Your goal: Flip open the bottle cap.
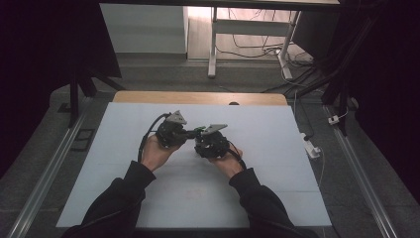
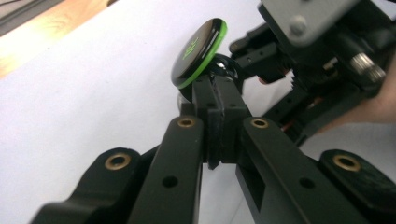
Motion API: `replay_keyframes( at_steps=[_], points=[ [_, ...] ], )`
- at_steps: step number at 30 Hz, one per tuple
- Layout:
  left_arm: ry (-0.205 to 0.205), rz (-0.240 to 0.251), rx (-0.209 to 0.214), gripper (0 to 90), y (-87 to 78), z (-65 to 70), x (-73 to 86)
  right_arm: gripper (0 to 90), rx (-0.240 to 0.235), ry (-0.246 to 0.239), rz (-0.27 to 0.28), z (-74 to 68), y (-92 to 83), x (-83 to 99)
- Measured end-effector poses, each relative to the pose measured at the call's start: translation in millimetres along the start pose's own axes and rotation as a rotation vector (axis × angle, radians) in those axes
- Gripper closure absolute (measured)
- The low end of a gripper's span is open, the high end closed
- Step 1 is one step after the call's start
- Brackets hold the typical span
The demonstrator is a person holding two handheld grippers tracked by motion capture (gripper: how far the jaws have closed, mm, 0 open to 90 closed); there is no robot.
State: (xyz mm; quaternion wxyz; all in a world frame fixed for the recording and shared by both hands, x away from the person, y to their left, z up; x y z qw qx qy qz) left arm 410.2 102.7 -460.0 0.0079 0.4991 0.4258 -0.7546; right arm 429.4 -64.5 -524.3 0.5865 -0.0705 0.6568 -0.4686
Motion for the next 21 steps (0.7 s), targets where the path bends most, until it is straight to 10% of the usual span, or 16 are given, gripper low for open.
replay_keyframes(
  at_steps=[21],
  points=[
    [-0.029,0.027,-0.042,83.6,-10.3,-8.9,-2.1,51.3,0.005,-0.012,-0.008,-0.3,-0.3,-0.8]
  ],
)
Point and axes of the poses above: each handheld gripper's, and its own axes: y roughly forward along the jaws, x roughly out of its underside, z roughly to its right, the point moved 2 cm from there along y, roughly forward along the jaws, and after that the axes turned 7 degrees about -y, right-handed, at the moved point
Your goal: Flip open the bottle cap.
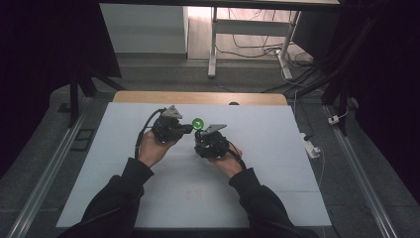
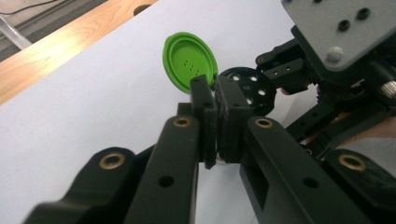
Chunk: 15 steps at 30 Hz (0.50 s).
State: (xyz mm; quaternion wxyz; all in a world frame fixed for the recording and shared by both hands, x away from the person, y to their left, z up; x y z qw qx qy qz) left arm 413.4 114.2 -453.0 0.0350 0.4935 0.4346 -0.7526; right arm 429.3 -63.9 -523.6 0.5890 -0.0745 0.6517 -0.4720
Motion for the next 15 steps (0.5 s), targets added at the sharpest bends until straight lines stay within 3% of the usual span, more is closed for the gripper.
replay_keyframes(
  at_steps=[8,15],
  points=[
    [0.009,-0.013,0.001,74.5,-6.8,4.8,10.2,38.8,-0.008,0.030,0.016,0.9,-6.5,-2.1],
    [-0.015,-0.027,0.019,63.7,-12.1,4.4,20.7,31.9,-0.022,0.036,0.021,-1.8,-12.6,-1.9]
  ],
)
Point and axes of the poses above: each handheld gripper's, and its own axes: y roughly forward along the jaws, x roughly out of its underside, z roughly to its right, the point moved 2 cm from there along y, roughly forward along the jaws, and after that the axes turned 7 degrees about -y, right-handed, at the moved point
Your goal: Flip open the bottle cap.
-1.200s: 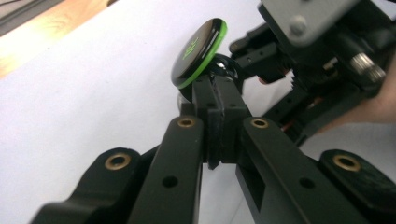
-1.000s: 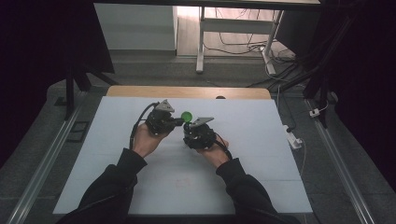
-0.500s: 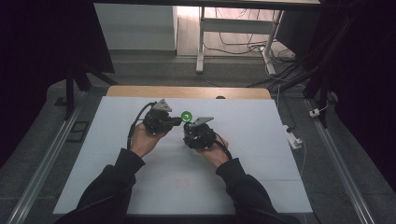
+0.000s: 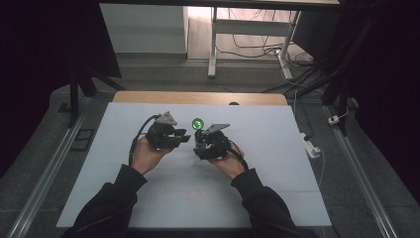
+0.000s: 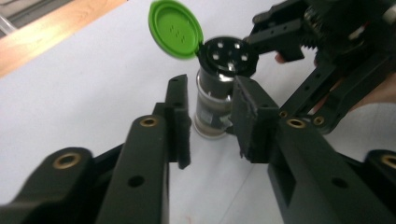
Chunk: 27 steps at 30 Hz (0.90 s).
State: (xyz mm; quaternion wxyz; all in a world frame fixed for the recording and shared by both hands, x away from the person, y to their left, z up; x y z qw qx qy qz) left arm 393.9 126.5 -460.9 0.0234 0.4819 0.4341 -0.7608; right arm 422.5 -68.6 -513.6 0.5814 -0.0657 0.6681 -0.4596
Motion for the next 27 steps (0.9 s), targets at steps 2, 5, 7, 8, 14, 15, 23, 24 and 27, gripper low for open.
replay_keyframes(
  at_steps=[2,5,7,8,14,15,23,24,27],
  points=[
    [-0.002,-0.009,-0.001,62.2,-0.8,0.0,3.0,29.7,-0.009,0.002,-0.006,-1.1,-2.8,0.7],
    [-0.017,-0.011,0.016,56.1,-2.0,-0.2,6.9,27.5,-0.024,0.000,-0.005,-3.0,-7.5,2.9],
    [-0.025,-0.009,0.024,50.7,-2.5,0.3,9.1,25.9,-0.031,0.004,-0.010,-4.9,-10.8,4.2],
    [-0.024,-0.009,0.028,48.3,-3.1,0.6,10.2,25.0,-0.035,0.007,-0.012,-5.7,-12.3,4.6],
    [-0.026,-0.007,0.036,32.7,-6.2,5.0,18.3,20.1,-0.057,0.003,-0.005,-10.1,-19.2,5.7],
    [-0.029,-0.012,0.036,29.4,-6.8,5.6,19.8,19.6,-0.058,-0.001,-0.003,-10.7,-20.9,6.4],
    [-0.064,-0.020,0.054,16.2,-15.4,12.3,31.5,12.0,-0.083,0.014,0.019,-11.9,-36.9,11.5],
    [-0.067,-0.020,0.057,15.7,-17.2,13.2,33.0,11.1,-0.084,0.015,0.024,-12.3,-38.9,11.9],
    [-0.084,-0.018,0.066,12.4,-23.1,15.7,38.4,8.5,-0.094,0.025,0.036,-14.3,-45.5,13.6]
  ],
)
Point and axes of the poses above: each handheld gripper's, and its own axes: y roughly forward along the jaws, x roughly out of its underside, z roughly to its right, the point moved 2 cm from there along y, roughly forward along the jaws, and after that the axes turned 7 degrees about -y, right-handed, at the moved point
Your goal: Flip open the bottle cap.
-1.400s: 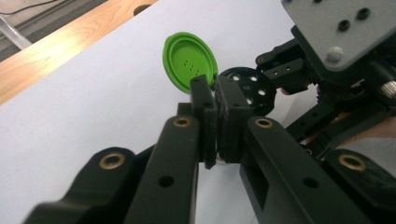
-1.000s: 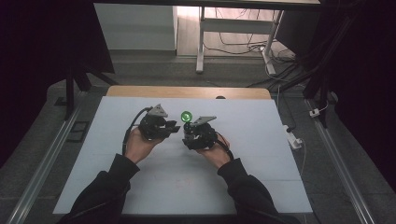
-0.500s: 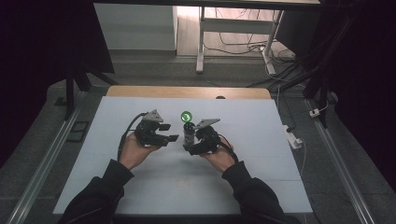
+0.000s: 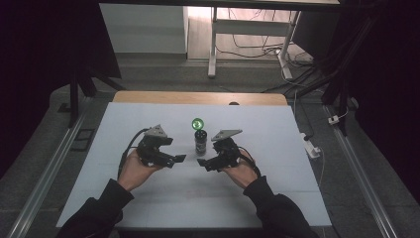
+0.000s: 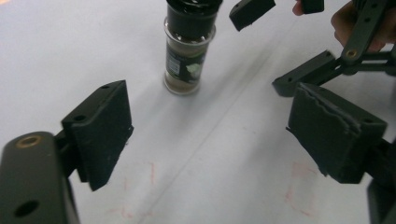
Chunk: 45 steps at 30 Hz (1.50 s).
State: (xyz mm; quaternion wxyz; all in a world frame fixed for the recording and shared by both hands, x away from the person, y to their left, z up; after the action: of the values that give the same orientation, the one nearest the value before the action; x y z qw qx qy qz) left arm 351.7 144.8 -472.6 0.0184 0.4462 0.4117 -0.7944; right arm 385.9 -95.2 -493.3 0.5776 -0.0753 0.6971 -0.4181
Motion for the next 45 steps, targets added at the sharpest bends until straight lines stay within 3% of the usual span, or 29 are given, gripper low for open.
replay_keyframes(
  at_steps=[13,27,34,45],
  points=[
    [-0.020,0.001,-0.002,0.1,-25.8,11.6,29.7,0.0,-0.017,0.009,0.038,-16.0,-33.2,15.3],
    [-0.070,0.057,-0.038,0.0,-68.1,17.7,73.1,0.0,-0.017,-0.018,0.052,-33.5,-69.6,36.4],
    [-0.078,0.079,-0.075,0.0,-87.5,21.3,93.4,0.0,0.034,-0.019,0.047,-38.2,-91.5,52.9],
    [-0.134,0.097,-0.129,0.0,-114.6,17.7,128.6,0.0,0.133,0.072,0.042,-31.5,-128.1,91.9]
  ],
)
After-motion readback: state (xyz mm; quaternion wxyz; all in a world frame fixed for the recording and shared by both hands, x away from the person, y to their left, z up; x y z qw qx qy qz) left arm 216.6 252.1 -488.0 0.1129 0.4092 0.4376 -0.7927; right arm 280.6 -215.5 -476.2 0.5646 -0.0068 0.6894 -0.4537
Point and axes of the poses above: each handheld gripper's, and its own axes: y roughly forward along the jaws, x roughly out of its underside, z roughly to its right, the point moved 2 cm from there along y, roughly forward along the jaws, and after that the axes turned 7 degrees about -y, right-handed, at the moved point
